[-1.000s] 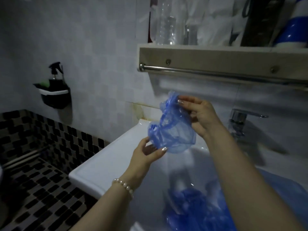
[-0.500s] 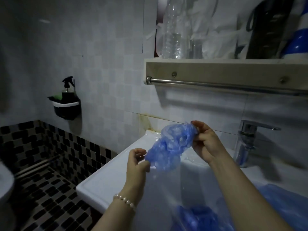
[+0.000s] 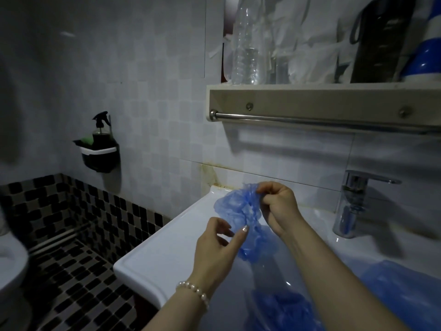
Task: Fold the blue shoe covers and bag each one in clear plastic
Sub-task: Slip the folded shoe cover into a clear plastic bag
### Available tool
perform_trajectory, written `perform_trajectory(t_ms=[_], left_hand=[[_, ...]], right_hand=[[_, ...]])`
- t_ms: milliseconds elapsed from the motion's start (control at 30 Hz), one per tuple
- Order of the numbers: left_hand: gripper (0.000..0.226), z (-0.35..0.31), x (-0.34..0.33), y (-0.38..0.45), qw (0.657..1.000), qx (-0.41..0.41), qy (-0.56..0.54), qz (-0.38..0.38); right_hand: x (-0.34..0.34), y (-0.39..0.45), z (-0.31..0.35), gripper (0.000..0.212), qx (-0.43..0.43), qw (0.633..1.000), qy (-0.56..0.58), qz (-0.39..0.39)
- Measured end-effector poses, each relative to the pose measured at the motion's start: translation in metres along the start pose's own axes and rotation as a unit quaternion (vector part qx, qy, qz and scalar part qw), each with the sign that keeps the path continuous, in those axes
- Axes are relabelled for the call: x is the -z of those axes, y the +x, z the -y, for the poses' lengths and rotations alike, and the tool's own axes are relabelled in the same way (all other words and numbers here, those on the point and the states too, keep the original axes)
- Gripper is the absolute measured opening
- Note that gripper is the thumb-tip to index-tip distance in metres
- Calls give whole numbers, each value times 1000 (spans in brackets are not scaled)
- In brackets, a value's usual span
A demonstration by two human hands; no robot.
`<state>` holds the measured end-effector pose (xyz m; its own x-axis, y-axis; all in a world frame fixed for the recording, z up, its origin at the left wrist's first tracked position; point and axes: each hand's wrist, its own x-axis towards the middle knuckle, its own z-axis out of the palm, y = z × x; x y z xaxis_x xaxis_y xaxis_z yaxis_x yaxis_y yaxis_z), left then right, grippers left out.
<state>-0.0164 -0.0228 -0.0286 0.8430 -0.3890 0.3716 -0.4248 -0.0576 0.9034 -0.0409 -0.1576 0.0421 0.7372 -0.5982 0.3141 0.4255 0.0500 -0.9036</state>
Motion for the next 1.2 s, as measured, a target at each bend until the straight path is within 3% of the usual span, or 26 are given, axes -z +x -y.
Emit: perform_trajectory(t_ms=[133,267,400,500,567,600,667,700,800,833,1033,1067,1100,1167,1200], left_hand=[[29,4,-4,2,998,38,43,27],[27,9,2,10,997,64,-6,-45],[25,17,10,21,984,57,-52,-161],[22,21,14,24,980,68,-70,-176],[23,21,14,24,979,66,-69,-181],[24,20,14,24,979,62,-71,-183],[25,19,14,23,979,52,-73,-185],[25,18,15,22,979,46,-71,-185],[32,15,15,20,982,26,-60,-177],[33,14,14,19,983,20,-58,-172],[30,14,13,18,986,-10,-50,-161],[27,14,13,19,985,-10,-54,-165],[23,14,14,19,983,-7,-62,-171],[16,13,16,20,980,-1,-77,-181],[14,14,16,20,980,2,-79,-182]], right_hand=[[-10,-3,2,45,3,999,5,-44],[-6,4,2,41,-22,996,13,-85],[21,18,0,22,-66,968,-206,-128],[30,19,0,19,-8,938,-328,-110],[23,11,2,16,54,940,-335,-33],[17,8,2,24,73,938,-338,31],[4,0,-1,41,109,895,-411,132],[-2,-3,-4,44,141,859,-471,140],[-14,-11,-19,34,256,737,-621,70],[-16,-12,-24,31,263,716,-645,54],[-4,-4,-32,21,198,682,-703,-23],[1,-1,-34,22,179,688,-703,-13],[6,1,-35,23,154,723,-674,6],[8,0,-32,24,107,829,-544,70],[7,-2,-31,25,100,857,-492,112]])
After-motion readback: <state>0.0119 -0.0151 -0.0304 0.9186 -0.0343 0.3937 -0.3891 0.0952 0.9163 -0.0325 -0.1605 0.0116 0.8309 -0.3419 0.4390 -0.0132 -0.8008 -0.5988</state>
